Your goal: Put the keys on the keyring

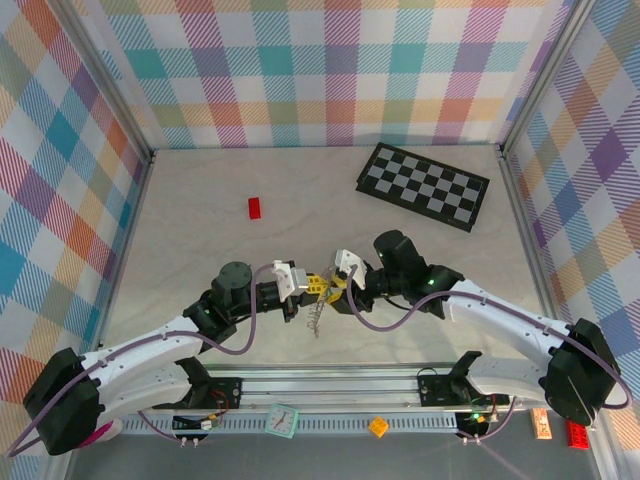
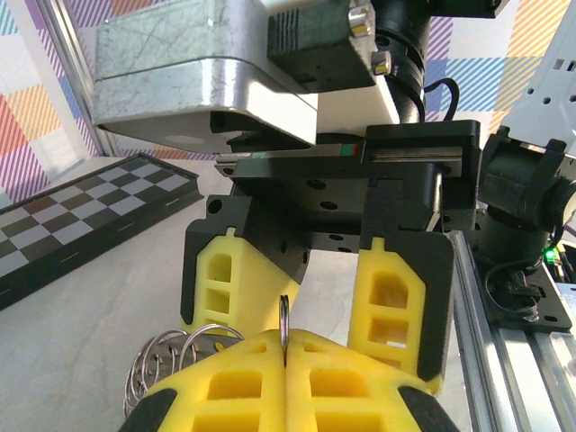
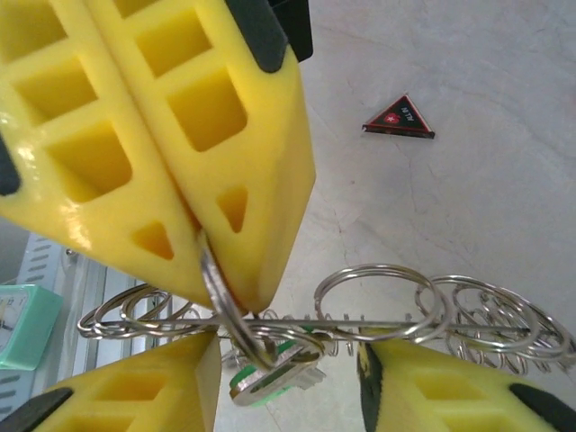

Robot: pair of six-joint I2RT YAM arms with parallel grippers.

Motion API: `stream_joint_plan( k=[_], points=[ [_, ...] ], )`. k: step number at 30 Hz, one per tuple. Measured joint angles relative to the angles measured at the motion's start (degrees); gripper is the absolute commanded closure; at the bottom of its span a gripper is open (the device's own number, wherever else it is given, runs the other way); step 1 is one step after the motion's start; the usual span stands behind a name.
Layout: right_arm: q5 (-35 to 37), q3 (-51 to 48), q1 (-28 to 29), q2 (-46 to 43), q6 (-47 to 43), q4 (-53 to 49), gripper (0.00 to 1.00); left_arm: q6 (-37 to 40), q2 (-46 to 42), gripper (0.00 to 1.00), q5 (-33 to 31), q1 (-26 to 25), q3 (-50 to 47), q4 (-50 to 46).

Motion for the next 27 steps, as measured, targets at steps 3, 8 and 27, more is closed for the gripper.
stream_joint_plan(
  k=[3, 8, 27],
  points=[
    [0.79, 0.0, 0.09, 0.0, -0.5, -0.24, 0.75, 0.0, 0.07, 1.0, -0.15, 0.0, 0.0, 0.11],
    [1.53, 0.02, 0.11, -0.04, -1.97, -2.03, 0.86, 0.02, 0.11, 1.0, -0.35, 0.0, 0.0, -0.02],
    [2.78, 1.11, 0.09, -1.99, -3.19, -4.02, 1.0, 0.07, 0.13, 1.0, -0.35, 0.0, 0.0, -0.37]
  ],
)
